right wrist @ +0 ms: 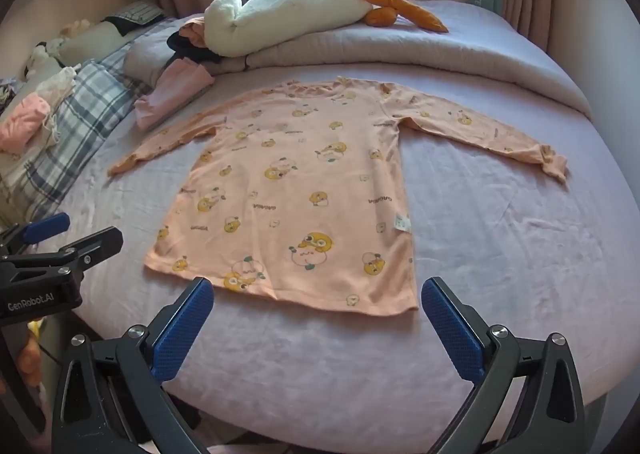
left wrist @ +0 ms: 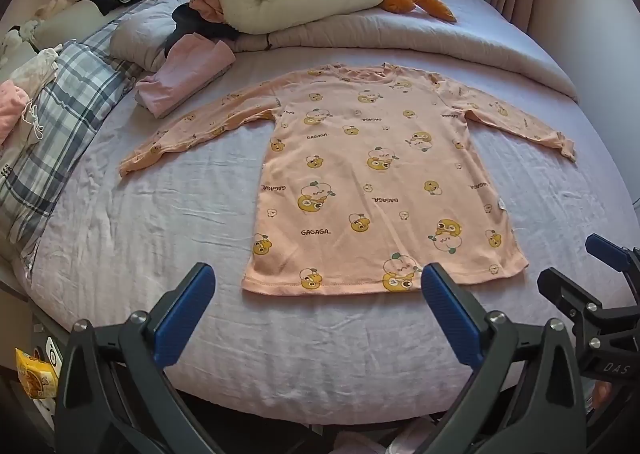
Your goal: Fold small clothes
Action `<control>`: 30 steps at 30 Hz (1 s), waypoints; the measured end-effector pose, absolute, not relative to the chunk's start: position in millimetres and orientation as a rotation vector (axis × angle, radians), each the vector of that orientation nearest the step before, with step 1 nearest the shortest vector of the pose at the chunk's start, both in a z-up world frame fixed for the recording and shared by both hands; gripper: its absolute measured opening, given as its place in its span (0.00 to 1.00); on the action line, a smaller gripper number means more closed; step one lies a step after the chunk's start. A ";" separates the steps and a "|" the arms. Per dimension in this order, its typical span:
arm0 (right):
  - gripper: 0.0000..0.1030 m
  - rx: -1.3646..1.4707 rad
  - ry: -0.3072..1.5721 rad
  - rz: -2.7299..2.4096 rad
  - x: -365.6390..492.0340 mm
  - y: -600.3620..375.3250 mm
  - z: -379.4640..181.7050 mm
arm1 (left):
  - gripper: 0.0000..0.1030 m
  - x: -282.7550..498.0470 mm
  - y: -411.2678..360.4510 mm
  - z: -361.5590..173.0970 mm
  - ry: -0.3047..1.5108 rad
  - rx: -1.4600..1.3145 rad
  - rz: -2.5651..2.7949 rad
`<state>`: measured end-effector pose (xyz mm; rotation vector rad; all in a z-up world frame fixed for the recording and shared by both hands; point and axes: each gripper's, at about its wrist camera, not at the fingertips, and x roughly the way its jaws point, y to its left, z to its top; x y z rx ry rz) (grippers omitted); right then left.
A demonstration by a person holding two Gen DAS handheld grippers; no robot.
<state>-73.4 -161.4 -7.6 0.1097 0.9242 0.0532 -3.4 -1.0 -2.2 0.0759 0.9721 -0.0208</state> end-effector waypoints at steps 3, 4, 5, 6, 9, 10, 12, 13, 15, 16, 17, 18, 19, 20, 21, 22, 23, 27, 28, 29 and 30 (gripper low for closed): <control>1.00 0.110 0.924 0.053 -73.4 -161.6 -7.7 | 1.00 -3.4 -0.5 -2.5 0.976 0.075 -0.017; 1.00 0.110 0.924 0.053 -73.5 -161.7 -7.8 | 1.00 -3.1 -0.1 -2.8 0.980 0.072 -0.018; 1.00 0.111 0.924 0.054 -73.5 -161.8 -7.7 | 1.00 -2.8 0.1 -3.2 0.983 0.070 -0.018; 1.00 0.111 0.925 0.053 -74.7 -160.7 -8.7 | 1.00 -2.4 0.4 -4.3 0.985 0.069 -0.018; 1.00 0.113 0.930 0.051 -76.4 -160.1 -10.7 | 1.00 -2.3 1.7 -5.4 0.990 0.068 -0.018; 1.00 0.113 0.930 0.051 -76.8 -158.9 -10.7 | 1.00 -2.0 1.9 -5.7 0.991 0.068 -0.018; 1.00 0.113 0.930 0.051 -76.7 -159.2 -10.9 | 1.00 -1.7 2.1 -5.6 0.992 0.068 -0.018; 1.00 0.114 0.930 0.051 -76.6 -159.4 -10.8 | 1.00 -1.7 2.2 -5.6 0.991 0.068 -0.018; 1.00 0.113 0.932 0.052 -76.6 -159.6 -10.5 | 1.00 -1.4 2.3 -5.5 0.991 0.068 -0.019; 1.00 0.113 0.932 0.052 -76.5 -159.8 -10.4 | 1.00 -1.3 2.2 -5.4 0.992 0.067 -0.018; 1.00 0.113 0.932 0.053 -76.5 -160.0 -10.4 | 1.00 -1.4 2.1 -5.5 0.992 0.067 -0.018; 1.00 0.112 0.934 0.053 -76.0 -161.1 -10.8 | 1.00 -1.5 2.1 -5.5 0.992 0.068 -0.018; 1.00 0.113 0.933 0.053 -76.0 -161.3 -10.9 | 1.00 -1.5 2.1 -5.6 0.992 0.068 -0.017; 1.00 0.114 0.933 0.053 -75.9 -161.2 -11.0 | 1.00 -1.5 1.8 -5.8 0.993 0.071 -0.017; 1.00 0.114 0.933 0.053 -75.9 -161.2 -11.0 | 1.00 -1.4 1.3 -6.0 0.993 0.072 -0.018; 1.00 0.114 0.933 0.052 -76.0 -161.2 -10.9 | 1.00 -1.3 1.1 -6.4 0.993 0.074 -0.019; 1.00 0.114 0.933 0.052 -76.0 -161.2 -10.9 | 1.00 -1.5 0.9 -6.9 0.993 0.077 -0.020; 1.00 0.114 0.933 0.053 -76.4 -161.2 -11.1 | 1.00 -2.2 0.7 -7.2 0.990 0.082 -0.023; 1.00 0.114 0.934 0.053 -76.0 -161.3 -10.7 | 1.00 -2.4 0.7 -7.1 0.990 0.084 -0.023; 1.00 0.114 0.933 0.053 -76.1 -161.2 -10.7 | 1.00 -2.4 0.4 -7.2 0.990 0.085 -0.023; 1.00 0.114 0.933 0.052 -76.2 -161.2 -10.7 | 1.00 -2.3 0.3 -7.2 0.990 0.085 -0.023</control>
